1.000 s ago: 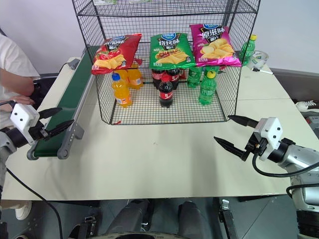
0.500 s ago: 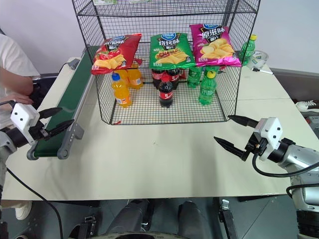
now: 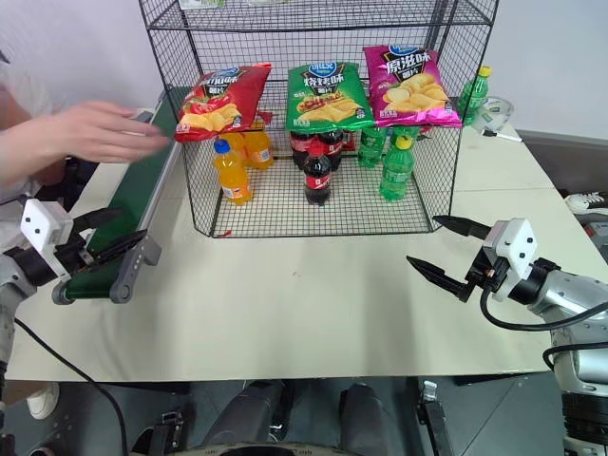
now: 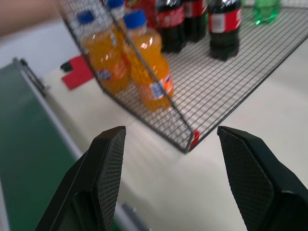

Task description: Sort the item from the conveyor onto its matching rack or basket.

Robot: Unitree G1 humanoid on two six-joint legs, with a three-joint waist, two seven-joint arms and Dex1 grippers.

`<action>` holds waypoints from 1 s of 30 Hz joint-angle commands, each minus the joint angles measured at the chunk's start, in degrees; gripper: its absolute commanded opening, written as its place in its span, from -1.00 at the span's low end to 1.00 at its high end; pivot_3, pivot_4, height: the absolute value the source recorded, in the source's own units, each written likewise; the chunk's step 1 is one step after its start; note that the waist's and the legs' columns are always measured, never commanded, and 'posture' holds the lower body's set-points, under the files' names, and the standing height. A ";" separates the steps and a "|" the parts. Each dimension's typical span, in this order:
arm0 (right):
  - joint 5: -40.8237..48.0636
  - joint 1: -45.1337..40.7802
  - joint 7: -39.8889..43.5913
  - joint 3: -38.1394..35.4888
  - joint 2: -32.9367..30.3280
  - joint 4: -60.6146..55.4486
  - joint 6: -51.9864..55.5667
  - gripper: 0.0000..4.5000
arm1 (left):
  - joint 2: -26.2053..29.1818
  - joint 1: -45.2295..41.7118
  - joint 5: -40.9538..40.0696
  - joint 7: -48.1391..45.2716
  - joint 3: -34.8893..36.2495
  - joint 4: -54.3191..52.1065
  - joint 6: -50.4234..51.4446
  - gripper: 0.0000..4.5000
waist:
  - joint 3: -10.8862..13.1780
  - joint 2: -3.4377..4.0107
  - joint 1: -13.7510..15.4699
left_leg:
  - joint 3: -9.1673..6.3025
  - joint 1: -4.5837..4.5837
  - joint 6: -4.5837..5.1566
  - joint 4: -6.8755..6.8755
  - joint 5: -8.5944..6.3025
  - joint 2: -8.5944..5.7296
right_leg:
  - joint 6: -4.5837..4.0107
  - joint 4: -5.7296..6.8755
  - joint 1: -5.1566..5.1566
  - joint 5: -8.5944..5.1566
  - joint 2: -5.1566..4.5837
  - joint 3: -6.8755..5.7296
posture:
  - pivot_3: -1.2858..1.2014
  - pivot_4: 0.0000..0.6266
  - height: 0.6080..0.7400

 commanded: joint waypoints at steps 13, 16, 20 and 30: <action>-0.06 -2.55 0.02 0.35 -0.10 0.84 -0.95 1.00 | -0.75 0.64 1.49 3.17 1.83 -1.52 -1.13 0.41 | 0.01 0.01 -0.09 | 0.00 -0.01 0.00 -0.04 0.00 0.00 | 0.00 -0.01 0.02 0.00 0.00 0.00 | 0.03 -0.52 1.00; -0.27 -3.23 0.20 0.87 -0.07 1.45 -1.31 1.00 | -0.69 1.20 1.65 3.64 2.25 -1.77 -1.48 0.41 | 0.01 0.01 -0.08 | 0.00 -0.01 0.00 -0.05 0.00 0.00 | 0.00 -0.02 0.01 0.00 0.00 0.00 | 0.03 -0.52 1.00; -0.41 -4.05 0.33 1.30 0.00 2.17 -1.56 1.00 | -0.48 1.83 2.25 4.48 2.34 -1.99 -2.28 0.41 | 0.02 0.02 -0.07 | 0.00 -0.01 0.00 -0.04 0.00 0.00 | 0.00 -0.02 0.01 0.00 0.00 0.00 | 0.03 -0.52 1.00; -1.01 -6.19 0.44 2.75 0.63 4.01 -2.55 1.00 | -0.08 2.20 3.65 5.23 3.09 -1.57 -5.80 0.41 | 0.03 0.04 -0.08 | 0.00 -0.01 0.00 -0.05 0.00 0.00 | 0.00 -0.03 -0.02 0.00 0.00 0.00 | 0.03 -0.52 1.00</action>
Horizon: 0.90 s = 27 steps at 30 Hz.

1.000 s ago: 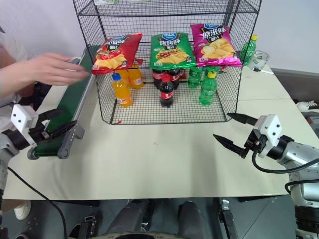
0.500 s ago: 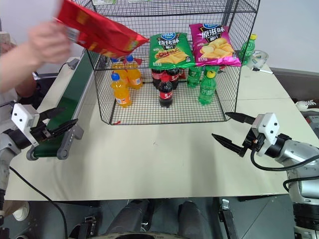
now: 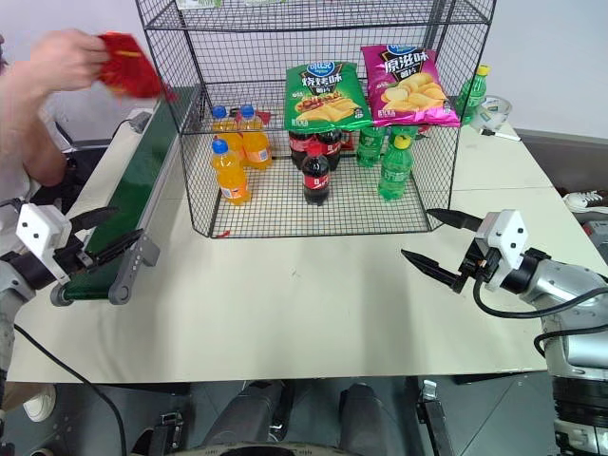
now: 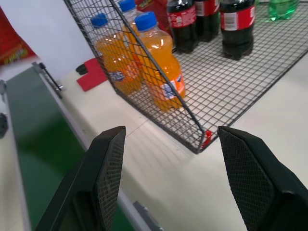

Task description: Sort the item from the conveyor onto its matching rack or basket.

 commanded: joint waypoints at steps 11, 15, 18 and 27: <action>0.14 -2.30 0.22 0.76 0.56 0.74 -1.41 1.00 | 1.24 3.01 2.83 1.48 3.46 0.35 -6.79 0.41 | 0.01 0.02 -0.06 | 0.00 0.00 0.00 -0.05 0.00 0.00 | 0.01 -0.01 -0.05 0.00 0.00 0.00 | 0.03 -0.52 1.00; 0.29 -2.65 0.42 1.10 0.77 0.83 -1.20 1.00 | 1.50 4.15 3.29 1.92 4.04 0.02 -7.44 0.41 | 0.01 0.02 -0.02 | 0.00 0.00 0.00 -0.05 0.00 0.00 | 0.00 -0.01 -0.08 0.00 0.00 0.00 | 0.03 -0.52 1.00; 0.51 -2.61 0.53 1.33 0.77 0.69 -1.06 1.00 | 1.46 5.17 3.13 1.40 4.47 -0.55 -7.83 0.41 | 0.01 0.02 0.01 | 0.00 0.00 0.00 -0.05 0.00 0.00 | 0.00 -0.01 -0.08 0.00 0.00 0.00 | 0.03 -0.52 1.00; 1.44 -2.58 -0.25 2.33 1.99 -1.15 1.16 1.00 | 0.58 7.25 2.50 2.35 5.43 -3.87 -7.23 0.41 | 0.02 0.02 -0.01 | 0.00 0.00 0.00 -0.04 0.00 0.00 | 0.00 -0.02 -0.08 0.00 0.00 0.00 | 0.03 -0.52 1.00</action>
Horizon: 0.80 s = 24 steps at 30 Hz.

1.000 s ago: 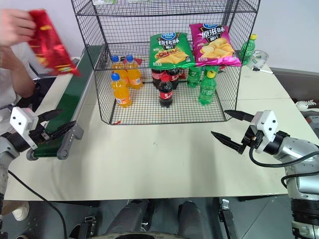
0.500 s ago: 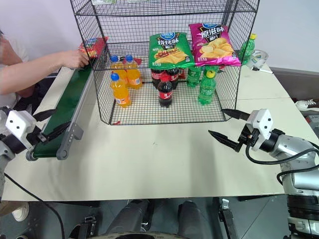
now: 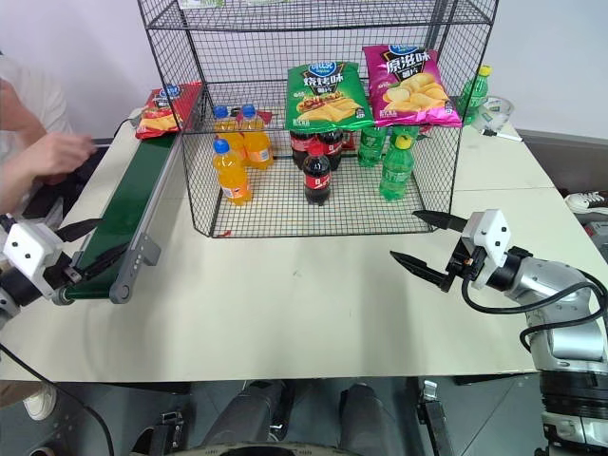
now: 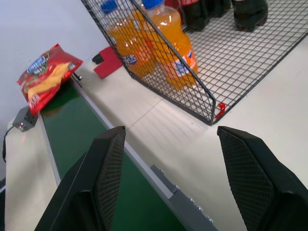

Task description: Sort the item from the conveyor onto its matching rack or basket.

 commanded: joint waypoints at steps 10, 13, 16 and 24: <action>6.54 0.21 2.56 3.54 1.38 -10.20 6.06 1.00 | 0.17 6.28 9.22 7.27 5.62 -1.28 -15.96 0.41 | 0.01 0.01 -0.01 | 0.00 0.00 0.00 -0.21 0.00 0.01 | -0.01 -0.09 0.01 0.00 -0.01 0.01 | 0.03 -0.52 1.00; 7.87 0.78 4.19 5.90 1.28 -13.14 8.52 1.00 | 1.50 9.07 18.05 12.35 7.27 1.21 -26.49 0.41 | 0.00 0.00 0.06 | 0.00 0.00 0.00 -0.26 0.00 0.01 | -0.02 -0.20 -0.03 0.00 -0.03 0.01 | 0.03 -0.52 1.00; 6.64 -0.26 4.77 8.24 2.34 -12.85 8.32 1.00 | 2.46 13.50 28.82 19.36 9.69 4.44 -36.01 0.41 | 0.00 -0.01 -0.10 | 0.03 0.00 0.00 -0.35 0.00 0.01 | -0.03 -0.44 0.01 0.00 -0.03 0.01 | 0.03 -0.52 1.00; 4.37 -4.48 5.35 9.88 4.27 -7.22 6.75 1.00 | 3.33 23.35 50.32 39.65 18.08 7.80 -49.33 0.41 | -0.01 -0.08 0.23 | 0.03 -0.01 0.01 -0.42 -0.03 0.01 | 0.09 -0.60 0.02 0.07 -0.03 -0.05 | 0.03 -0.52 1.00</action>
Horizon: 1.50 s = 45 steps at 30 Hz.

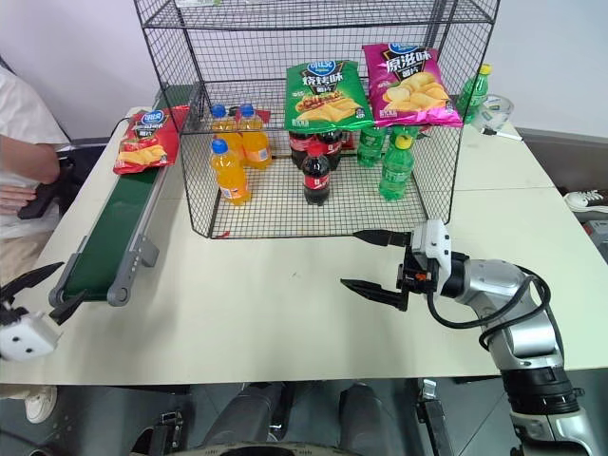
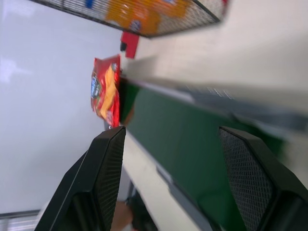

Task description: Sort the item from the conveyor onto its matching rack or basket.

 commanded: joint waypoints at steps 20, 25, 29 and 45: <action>-1.37 -2.83 1.19 0.93 1.68 1.53 -1.43 1.00 | 3.53 3.82 20.93 32.29 -6.38 0.69 9.67 0.41 | -0.01 -0.01 -0.10 | -0.02 0.05 -0.13 0.04 -0.07 0.01 | 0.07 0.17 0.00 0.04 0.08 -0.06 | 0.03 -0.52 1.00; -1.21 -2.74 1.31 0.17 1.00 1.91 -1.55 1.00 | 3.50 3.49 20.63 33.65 -9.76 0.52 11.71 0.41 | -0.02 -0.01 -0.18 | -0.01 0.08 -0.13 0.05 -0.07 0.01 | 0.07 0.22 0.00 0.04 0.08 -0.06 | 0.03 -0.52 1.00; -0.50 -2.72 1.93 -0.37 0.31 1.89 -1.16 1.00 | 3.72 3.86 19.08 33.43 -10.55 -0.57 12.93 0.41 | -0.02 -0.01 -0.13 | -0.01 0.08 -0.13 0.05 -0.07 0.01 | 0.07 0.22 0.00 0.04 0.09 -0.06 | 0.03 -0.52 1.00; -1.03 -4.53 1.93 0.36 1.28 2.02 -1.44 1.00 | 1.95 7.63 18.06 35.13 -12.94 -4.10 17.15 0.41 | -0.03 -0.03 -0.10 | -0.01 0.10 -0.13 0.08 -0.07 0.01 | 0.07 0.25 0.02 0.04 0.07 -0.04 | 0.03 -0.52 1.00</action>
